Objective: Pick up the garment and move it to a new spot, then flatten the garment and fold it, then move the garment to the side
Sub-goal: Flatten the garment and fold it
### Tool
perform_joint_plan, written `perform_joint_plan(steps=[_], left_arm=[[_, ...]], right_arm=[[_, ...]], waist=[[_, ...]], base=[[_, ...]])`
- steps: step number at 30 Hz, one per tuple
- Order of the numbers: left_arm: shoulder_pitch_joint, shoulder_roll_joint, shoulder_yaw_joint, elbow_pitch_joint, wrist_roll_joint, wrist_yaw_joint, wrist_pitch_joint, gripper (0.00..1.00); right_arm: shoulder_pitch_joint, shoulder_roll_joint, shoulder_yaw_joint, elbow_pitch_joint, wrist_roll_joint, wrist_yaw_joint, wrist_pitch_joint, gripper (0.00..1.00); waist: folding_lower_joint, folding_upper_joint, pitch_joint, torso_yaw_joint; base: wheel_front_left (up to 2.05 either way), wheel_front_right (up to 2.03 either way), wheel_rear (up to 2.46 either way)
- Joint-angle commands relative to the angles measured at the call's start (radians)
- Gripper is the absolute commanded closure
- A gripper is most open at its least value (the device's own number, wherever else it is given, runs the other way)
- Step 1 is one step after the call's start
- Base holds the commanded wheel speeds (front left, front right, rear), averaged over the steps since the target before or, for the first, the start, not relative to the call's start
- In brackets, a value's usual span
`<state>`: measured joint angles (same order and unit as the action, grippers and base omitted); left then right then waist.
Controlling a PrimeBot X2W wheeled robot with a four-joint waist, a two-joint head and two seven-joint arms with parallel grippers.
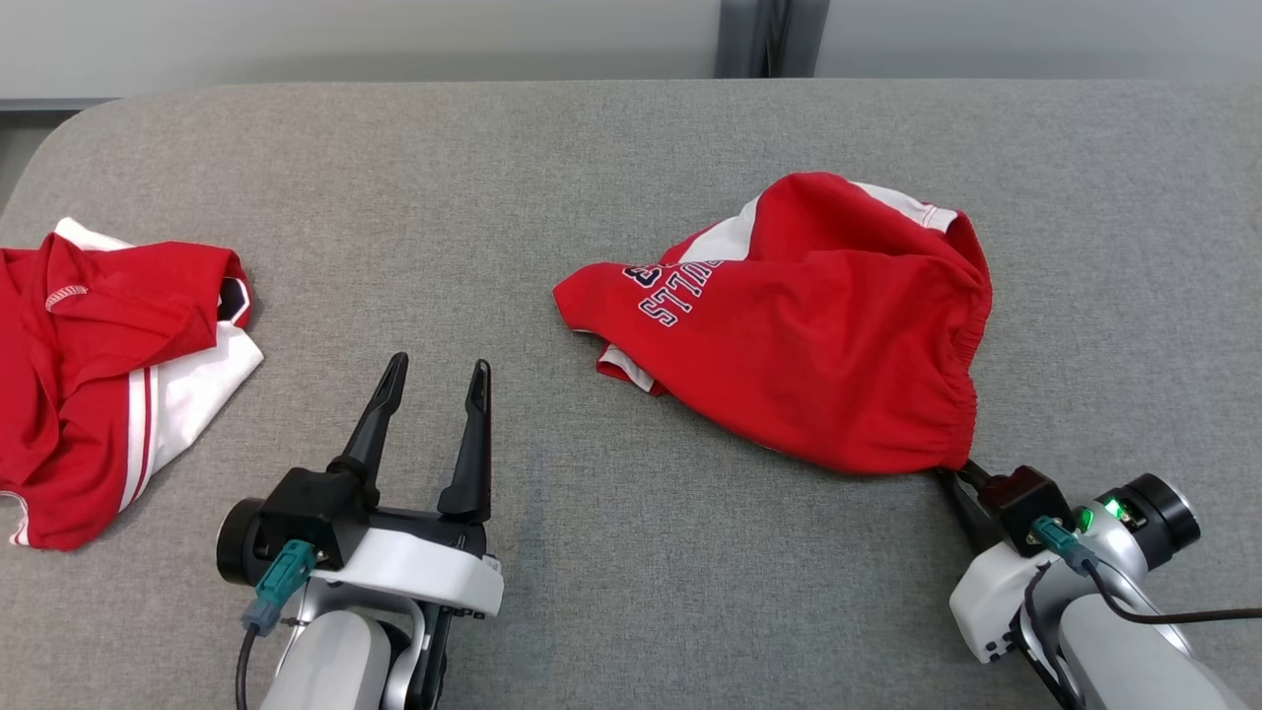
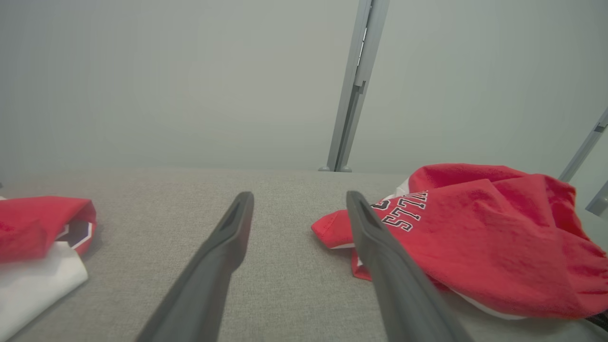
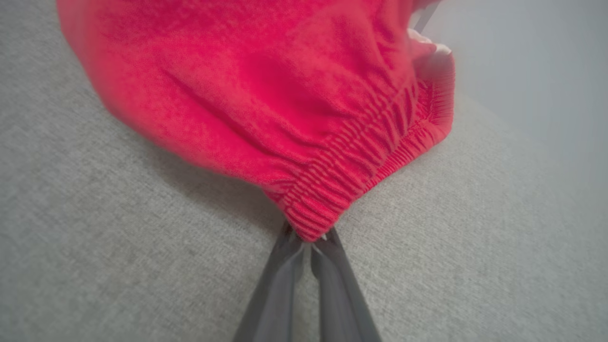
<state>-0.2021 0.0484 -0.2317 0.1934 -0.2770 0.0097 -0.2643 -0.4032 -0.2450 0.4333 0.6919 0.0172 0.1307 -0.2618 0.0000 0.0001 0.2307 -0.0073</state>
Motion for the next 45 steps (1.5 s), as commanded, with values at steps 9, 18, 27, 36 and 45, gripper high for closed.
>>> perform_joint_plan(steps=[9,18,27,36,45], left_arm=[[-0.003,0.004,0.014,0.011,-0.005,0.003,-0.001,0.0],[0.033,0.004,0.012,0.038,0.006,-0.001,-0.001,0.0],[0.047,0.004,-0.01,0.064,0.01,0.003,-0.001,0.0],[0.055,0.004,-0.021,0.071,-0.002,0.009,-0.001,0.0],[0.079,0.004,-0.022,0.068,-0.013,0.016,-0.001,0.0]], right_arm=[[0.007,0.007,0.013,-0.041,0.095,0.0,-0.004,1.0],[0.016,-0.01,0.065,-0.09,0.29,0.0,-0.004,1.0],[-0.034,-0.066,0.18,-0.177,0.524,0.0,0.047,1.0],[-0.061,-0.116,0.2,-0.304,0.617,0.0,0.063,1.0],[-0.075,-0.126,0.192,-0.48,0.628,0.0,0.066,1.0]], waist=[[0.0,-0.0001,-0.021,-0.014],[0.0,-0.0001,-0.082,-0.063],[0.0,-0.0001,-0.113,-0.102],[0.0,-0.0001,-0.142,-0.107],[0.0,-0.0001,-0.183,-0.111]], base=[[0.0,0.0,0.0],[0.0,0.0,0.0],[0.0,0.0,0.0],[0.0,0.0,0.0],[0.0,0.0,0.0]])
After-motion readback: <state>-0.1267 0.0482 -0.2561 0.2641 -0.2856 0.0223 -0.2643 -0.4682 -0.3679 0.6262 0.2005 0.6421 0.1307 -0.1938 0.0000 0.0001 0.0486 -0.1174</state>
